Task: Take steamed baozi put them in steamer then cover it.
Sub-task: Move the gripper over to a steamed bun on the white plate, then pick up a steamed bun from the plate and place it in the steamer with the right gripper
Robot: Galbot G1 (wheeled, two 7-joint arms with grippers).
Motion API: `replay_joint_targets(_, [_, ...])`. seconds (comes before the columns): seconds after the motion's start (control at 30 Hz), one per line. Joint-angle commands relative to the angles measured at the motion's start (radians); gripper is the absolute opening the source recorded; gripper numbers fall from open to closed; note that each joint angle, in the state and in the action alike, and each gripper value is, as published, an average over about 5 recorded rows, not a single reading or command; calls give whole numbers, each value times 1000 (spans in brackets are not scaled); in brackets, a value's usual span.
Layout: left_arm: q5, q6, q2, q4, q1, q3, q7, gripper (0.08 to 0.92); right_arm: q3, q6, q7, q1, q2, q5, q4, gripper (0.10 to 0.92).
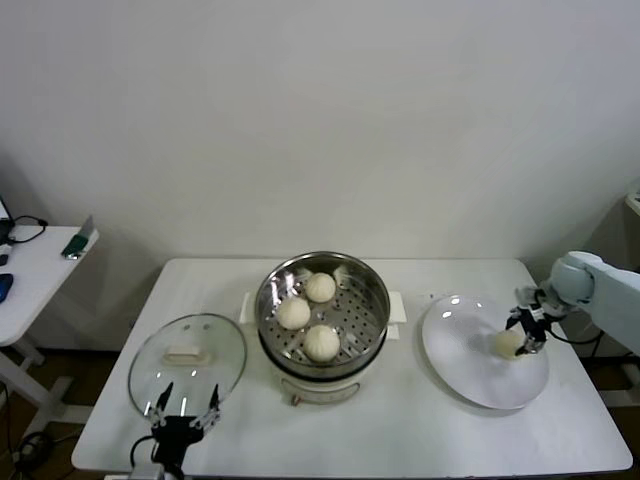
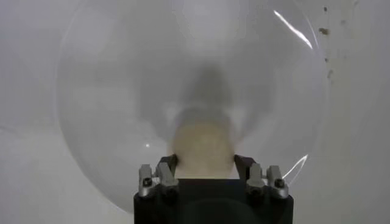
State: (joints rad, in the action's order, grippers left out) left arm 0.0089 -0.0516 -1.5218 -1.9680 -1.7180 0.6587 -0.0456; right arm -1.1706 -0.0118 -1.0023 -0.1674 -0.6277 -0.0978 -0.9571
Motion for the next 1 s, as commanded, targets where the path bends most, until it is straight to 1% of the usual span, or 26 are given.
replay_joint_targets(0.03, [-1,-1,0,-2,0,-1,0,823,0,-4,-13,-14,-5,-14,3,647])
replay_joint_targets(0.17, [-3,-3,0,-5,-3,-1,1,823,-46,1,-32,-73,-15,-50,-2,631])
replay_joint_targets(0.3, [-5,-5,2,-8,-3,-2,0,823,-155,7,-59,-193,-25,-122,-29,610])
replay_joint_targets(0.53, [-6,-10,6,-15,-4,-8,-1,823,-393,-5,-87,-513,-69,-295,-154,594])
replay_joint_targets(0.73, [-15,-14,15,-26,-6,-8,-2,823,-619,-70,-91,-827,-170,-487,-309,594])
replay_joint_targets(0.8, [-20,-15,19,-32,-7,-8,-3,823,-672,-102,-91,-939,-219,-575,-373,594])
replay_joint_targets(0.9, [-23,-16,27,-40,-9,-7,-4,823,-697,-145,-84,-1051,-290,-701,-446,594])
replay_joint_targets(1.0, [-25,-18,31,-47,-9,-7,-4,823,-681,-190,-67,-1097,-351,-780,-503,594])
